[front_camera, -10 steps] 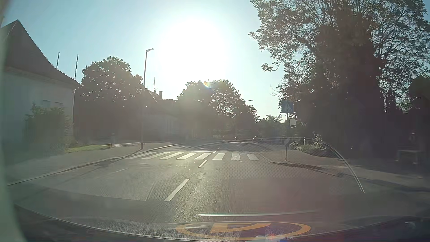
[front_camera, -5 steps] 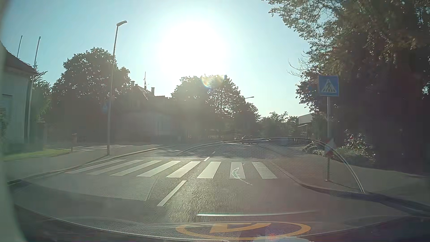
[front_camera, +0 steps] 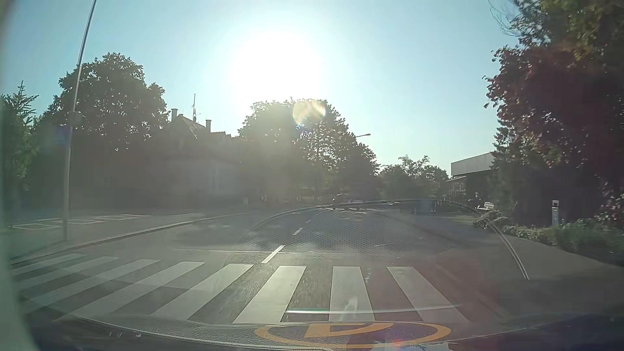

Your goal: Follow the waypoints while adhering to traffic rules and regulations

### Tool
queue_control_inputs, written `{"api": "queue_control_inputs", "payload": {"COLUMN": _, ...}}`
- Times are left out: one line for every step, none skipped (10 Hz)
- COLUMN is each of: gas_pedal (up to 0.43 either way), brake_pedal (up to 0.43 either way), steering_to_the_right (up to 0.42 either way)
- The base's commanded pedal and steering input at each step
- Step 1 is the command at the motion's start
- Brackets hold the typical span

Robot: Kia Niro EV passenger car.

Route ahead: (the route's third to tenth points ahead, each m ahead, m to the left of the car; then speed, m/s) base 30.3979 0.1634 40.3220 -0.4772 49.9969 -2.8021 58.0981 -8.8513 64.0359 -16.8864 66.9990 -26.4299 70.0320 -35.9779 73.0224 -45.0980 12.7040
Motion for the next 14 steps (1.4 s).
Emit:
{"api": "queue_control_inputs", "payload": {"gas_pedal": 0.098, "brake_pedal": 0.0, "steering_to_the_right": 0.003}}
{"api": "queue_control_inputs", "payload": {"gas_pedal": 0.098, "brake_pedal": 0.0, "steering_to_the_right": 0.003}}
{"api": "queue_control_inputs", "payload": {"gas_pedal": 0.098, "brake_pedal": 0.0, "steering_to_the_right": 0.003}}
{"api": "queue_control_inputs", "payload": {"gas_pedal": 0.098, "brake_pedal": 0.0, "steering_to_the_right": 0.003}}
{"api": "queue_control_inputs", "payload": {"gas_pedal": 0.087, "brake_pedal": 0.0, "steering_to_the_right": 0.003}}
{"api": "queue_control_inputs", "payload": {"gas_pedal": 0.079, "brake_pedal": 0.0, "steering_to_the_right": 0.003}}
{"api": "queue_control_inputs", "payload": {"gas_pedal": 0.079, "brake_pedal": 0.0, "steering_to_the_right": 0.003}}
{"api": "queue_control_inputs", "payload": {"gas_pedal": 0.059, "brake_pedal": 0.0, "steering_to_the_right": 0.002}}
{"api": "queue_control_inputs", "payload": {"gas_pedal": 0.059, "brake_pedal": 0.0, "steering_to_the_right": 0.003}}
{"api": "queue_control_inputs", "payload": {"gas_pedal": 0.059, "brake_pedal": 0.0, "steering_to_the_right": 0.002}}
{"api": "queue_control_inputs", "payload": {"gas_pedal": 0.059, "brake_pedal": 0.0, "steering_to_the_right": 0.003}}
{"api": "queue_control_inputs", "payload": {"gas_pedal": 0.059, "brake_pedal": 0.0, "steering_to_the_right": 0.003}}
{"api": "queue_control_inputs", "payload": {"gas_pedal": 0.059, "brake_pedal": 0.0, "steering_to_the_right": 0.003}}
{"api": "queue_control_inputs", "payload": {"gas_pedal": 0.047, "brake_pedal": 0.0, "steering_to_the_right": 0.003}}
